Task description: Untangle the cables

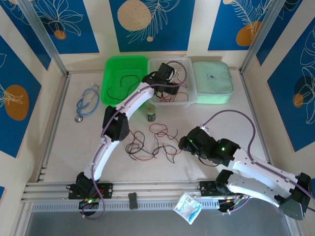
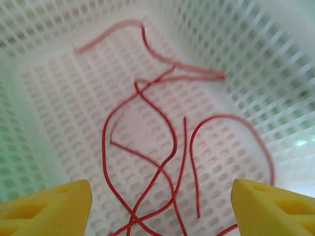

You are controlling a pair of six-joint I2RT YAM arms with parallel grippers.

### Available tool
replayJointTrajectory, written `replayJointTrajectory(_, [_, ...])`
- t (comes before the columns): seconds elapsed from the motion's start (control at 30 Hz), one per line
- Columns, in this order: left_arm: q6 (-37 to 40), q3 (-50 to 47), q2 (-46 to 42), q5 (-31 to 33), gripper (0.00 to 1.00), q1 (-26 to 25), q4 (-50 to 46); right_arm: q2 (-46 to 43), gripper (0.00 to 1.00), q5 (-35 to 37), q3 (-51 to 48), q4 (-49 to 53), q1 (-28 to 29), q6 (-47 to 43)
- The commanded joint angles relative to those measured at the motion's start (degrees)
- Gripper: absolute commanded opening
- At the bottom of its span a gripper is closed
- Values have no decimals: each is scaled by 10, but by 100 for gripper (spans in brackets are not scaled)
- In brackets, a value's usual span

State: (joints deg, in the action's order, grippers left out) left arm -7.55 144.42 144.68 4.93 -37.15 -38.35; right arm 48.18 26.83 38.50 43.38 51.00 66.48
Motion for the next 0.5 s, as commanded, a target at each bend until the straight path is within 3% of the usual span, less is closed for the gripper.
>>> replayJointTrajectory(0.0, [26, 33, -66, 3, 77, -1, 8, 5, 77, 11, 15, 14, 4, 0])
replayJointTrajectory(0.23, [59, 32, -94, 53, 82, -2, 8, 8, 77, 8, 19, 12, 4, -4])
replayJointTrajectory(0.47, [45, 6, -160, 63, 84, -4, -33, 36, 77, -11, 21, -8, 3, -9])
